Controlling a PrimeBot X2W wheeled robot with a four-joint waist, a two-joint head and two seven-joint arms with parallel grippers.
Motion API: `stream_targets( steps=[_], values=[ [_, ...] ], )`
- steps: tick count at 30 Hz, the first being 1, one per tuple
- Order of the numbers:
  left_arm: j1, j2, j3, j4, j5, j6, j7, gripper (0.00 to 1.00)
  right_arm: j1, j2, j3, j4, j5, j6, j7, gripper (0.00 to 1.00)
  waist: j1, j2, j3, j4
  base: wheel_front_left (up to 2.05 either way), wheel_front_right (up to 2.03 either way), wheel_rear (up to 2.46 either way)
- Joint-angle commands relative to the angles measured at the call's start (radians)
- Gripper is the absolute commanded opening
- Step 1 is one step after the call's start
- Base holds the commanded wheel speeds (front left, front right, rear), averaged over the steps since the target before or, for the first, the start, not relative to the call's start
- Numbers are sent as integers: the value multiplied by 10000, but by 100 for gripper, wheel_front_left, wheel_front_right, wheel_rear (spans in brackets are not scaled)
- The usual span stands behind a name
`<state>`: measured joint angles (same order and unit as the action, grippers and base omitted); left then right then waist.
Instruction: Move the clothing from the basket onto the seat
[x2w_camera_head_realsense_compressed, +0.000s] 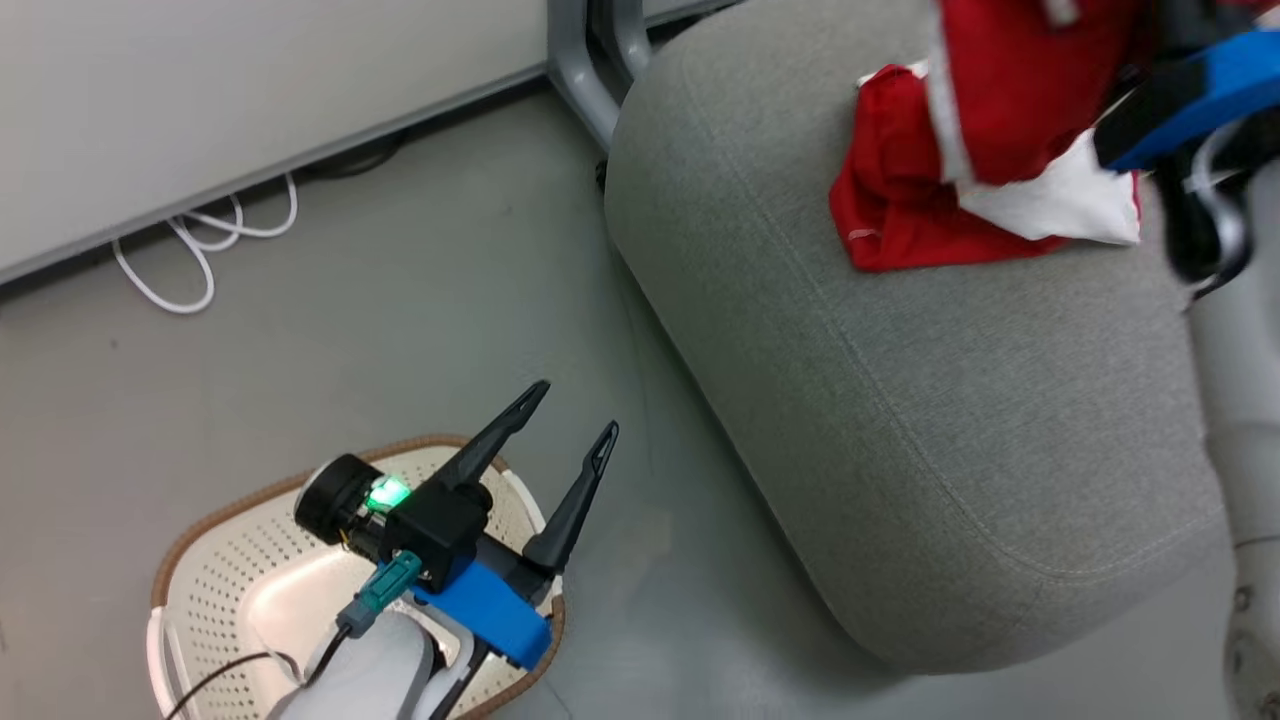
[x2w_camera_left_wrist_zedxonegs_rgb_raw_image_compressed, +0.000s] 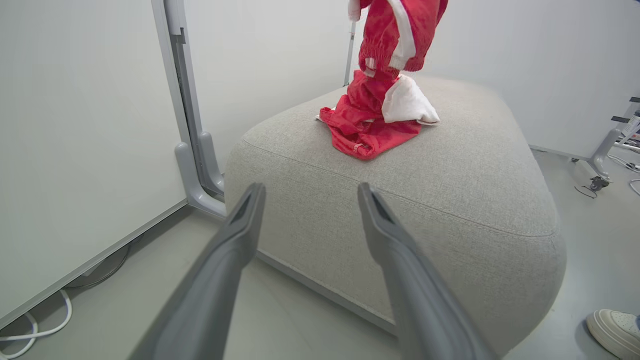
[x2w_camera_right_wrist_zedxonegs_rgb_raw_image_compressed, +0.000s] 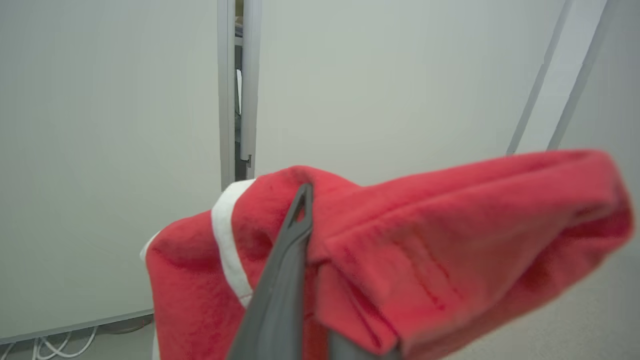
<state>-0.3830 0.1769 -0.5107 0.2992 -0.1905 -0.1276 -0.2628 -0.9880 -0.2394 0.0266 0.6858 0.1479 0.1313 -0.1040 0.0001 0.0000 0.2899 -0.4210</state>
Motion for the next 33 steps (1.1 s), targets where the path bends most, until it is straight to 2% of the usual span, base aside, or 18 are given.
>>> stream_targets(
  steps=[1,5,10,14,19,25,26,27,28,30,31,33],
  values=[
    [-309,176,-57,-94,75,-42,-30,100,-285,-138,-317,-128,-110,-11,31,0,-1,0,957,418,0,0,0],
    [-971,511,-394,-427,99,-42,-30,100,-1039,-880,-1747,-701,-535,-12,249,0,-1,0,2073,754,0,0,0],
    [-1847,858,-649,-775,166,-42,-24,100,-1184,-1480,-3339,-877,-696,-11,327,0,-1,0,3309,1131,0,0,0],
    [-2529,1067,-730,-1031,228,-42,25,100,-805,-1572,-4332,-541,-725,-9,145,0,-1,0,4077,1443,0,0,0],
    [-2850,1315,-564,-1257,323,70,17,100,-498,-1341,-4869,152,-840,-11,-250,0,-1,0,4566,1489,0,0,0],
    [-2769,1269,-610,-1079,253,105,-12,100,-501,-1220,-4697,944,-1173,-11,-723,1,-1,0,4496,1506,0,0,0],
    [-2728,1235,-610,-1032,216,96,-20,100,-534,-1214,-4653,1061,-1214,-11,-779,15,-1,0,4428,1503,0,0,0],
    [-2686,1204,-608,-985,183,102,-26,100,-567,-1207,-4609,1163,-1260,-11,-841,36,-1,0,4353,1499,0,0,0],
    [-2642,1175,-606,-933,161,110,-33,100,-586,-1196,-4528,1268,-1314,-11,-890,44,-1,0,4262,1496,0,0,0],
    [-2563,1108,-599,-856,101,117,-32,100,-565,-1216,-4379,1452,-1383,-11,-985,93,-1,0,4050,1514,0,0,0],
    [-2522,1062,-596,-811,69,117,-26,100,-517,-1258,-4295,1534,-1407,-11,-1018,100,-1,0,3922,1536,0,0,0],
    [-2450,973,-531,-791,2,134,-30,100,-358,-1324,-4109,1665,-1459,-11,-1107,100,-1,0,3641,1591,0,0,0]
  ],
)
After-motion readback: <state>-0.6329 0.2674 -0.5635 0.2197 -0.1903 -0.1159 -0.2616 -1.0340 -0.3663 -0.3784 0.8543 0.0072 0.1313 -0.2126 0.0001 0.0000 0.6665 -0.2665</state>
